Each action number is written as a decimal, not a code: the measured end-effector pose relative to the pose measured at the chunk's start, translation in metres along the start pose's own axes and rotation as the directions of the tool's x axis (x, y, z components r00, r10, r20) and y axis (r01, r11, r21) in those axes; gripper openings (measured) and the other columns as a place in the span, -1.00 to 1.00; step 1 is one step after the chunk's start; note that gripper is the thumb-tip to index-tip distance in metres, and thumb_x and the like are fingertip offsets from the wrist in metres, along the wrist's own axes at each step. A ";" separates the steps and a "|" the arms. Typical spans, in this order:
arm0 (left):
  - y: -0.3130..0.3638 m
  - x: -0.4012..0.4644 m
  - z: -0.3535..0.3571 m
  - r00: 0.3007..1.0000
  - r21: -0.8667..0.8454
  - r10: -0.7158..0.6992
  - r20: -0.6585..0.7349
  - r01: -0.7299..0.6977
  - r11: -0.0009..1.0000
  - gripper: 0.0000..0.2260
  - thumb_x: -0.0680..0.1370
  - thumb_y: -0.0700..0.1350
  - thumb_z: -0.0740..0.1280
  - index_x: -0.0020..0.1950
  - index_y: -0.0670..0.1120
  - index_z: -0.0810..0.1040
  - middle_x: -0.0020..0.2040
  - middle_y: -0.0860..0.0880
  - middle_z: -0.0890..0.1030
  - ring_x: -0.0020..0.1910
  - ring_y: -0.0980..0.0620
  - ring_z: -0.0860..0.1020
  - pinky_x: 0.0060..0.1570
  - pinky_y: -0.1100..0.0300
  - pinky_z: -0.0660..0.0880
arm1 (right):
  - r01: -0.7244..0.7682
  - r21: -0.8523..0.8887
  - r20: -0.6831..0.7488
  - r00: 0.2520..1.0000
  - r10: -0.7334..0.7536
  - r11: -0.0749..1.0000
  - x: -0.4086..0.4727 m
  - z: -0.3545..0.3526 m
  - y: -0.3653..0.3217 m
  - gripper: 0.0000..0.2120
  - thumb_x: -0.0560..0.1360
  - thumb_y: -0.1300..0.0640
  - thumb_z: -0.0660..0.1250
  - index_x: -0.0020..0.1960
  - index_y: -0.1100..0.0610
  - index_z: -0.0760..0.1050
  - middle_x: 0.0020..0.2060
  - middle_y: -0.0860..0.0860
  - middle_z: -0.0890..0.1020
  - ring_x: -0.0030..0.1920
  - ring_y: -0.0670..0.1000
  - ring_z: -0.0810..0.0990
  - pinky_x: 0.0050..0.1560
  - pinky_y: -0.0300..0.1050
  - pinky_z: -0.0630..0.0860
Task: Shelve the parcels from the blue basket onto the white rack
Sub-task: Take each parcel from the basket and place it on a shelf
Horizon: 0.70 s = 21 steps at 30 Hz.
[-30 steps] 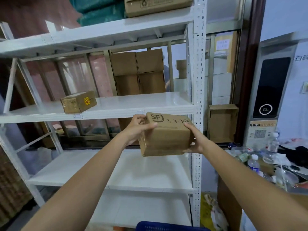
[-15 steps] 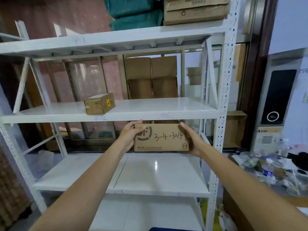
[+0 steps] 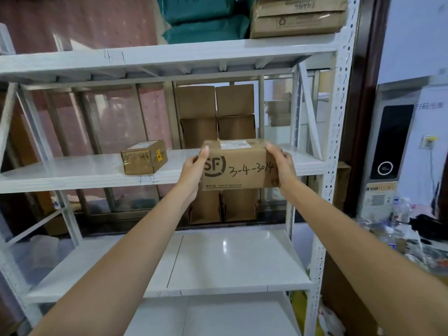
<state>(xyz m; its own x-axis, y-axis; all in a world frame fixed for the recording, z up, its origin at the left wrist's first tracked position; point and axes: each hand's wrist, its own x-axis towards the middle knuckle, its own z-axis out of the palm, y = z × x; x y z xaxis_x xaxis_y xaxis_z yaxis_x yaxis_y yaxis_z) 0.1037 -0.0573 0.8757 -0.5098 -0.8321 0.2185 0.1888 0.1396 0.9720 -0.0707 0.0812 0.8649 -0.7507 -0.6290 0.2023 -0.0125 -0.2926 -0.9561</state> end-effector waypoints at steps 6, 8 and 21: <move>0.026 0.058 0.027 1.000 0.052 0.016 0.016 -0.017 0.999 -0.46 0.56 0.23 0.19 0.37 -0.13 0.41 0.20 -0.03 0.58 -0.01 0.13 0.51 -0.25 0.26 0.37 | 0.054 -0.151 0.063 0.997 -0.045 0.987 0.079 -0.003 -0.035 -0.46 0.46 -0.26 0.33 0.27 0.04 0.31 0.18 0.08 0.53 0.14 0.05 0.51 0.23 0.08 0.45; 0.024 0.077 0.037 1.000 0.037 -0.008 0.016 0.007 0.999 -0.48 0.56 0.23 0.20 0.34 -0.12 0.43 0.18 -0.05 0.60 0.03 0.08 0.53 -0.23 0.23 0.38 | 0.037 -0.166 0.068 0.997 -0.026 0.985 0.102 -0.007 -0.034 -0.46 0.46 -0.26 0.33 0.26 0.05 0.31 0.16 0.06 0.54 0.11 0.03 0.51 0.22 0.07 0.45; -0.022 0.167 0.069 0.988 -0.033 -0.153 -0.039 0.152 0.988 -0.62 0.60 0.15 0.19 0.26 -0.08 0.47 -0.04 -0.02 0.59 0.10 -0.04 0.48 -0.08 0.08 0.44 | -0.110 -0.175 0.096 0.987 0.128 0.978 0.202 -0.007 0.012 -0.42 0.46 -0.18 0.37 0.31 0.11 0.27 -0.01 0.02 0.53 -0.08 -0.08 0.49 -0.16 -0.09 0.39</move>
<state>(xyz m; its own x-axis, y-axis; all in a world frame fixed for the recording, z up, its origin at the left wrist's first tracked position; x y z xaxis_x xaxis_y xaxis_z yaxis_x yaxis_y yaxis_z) -0.0434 -0.1627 0.8972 -0.4998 -0.8638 0.0639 0.1366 -0.0058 0.9906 -0.2273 -0.0445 0.8928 -0.6789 -0.7277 0.0980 -0.0455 -0.0915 -0.9948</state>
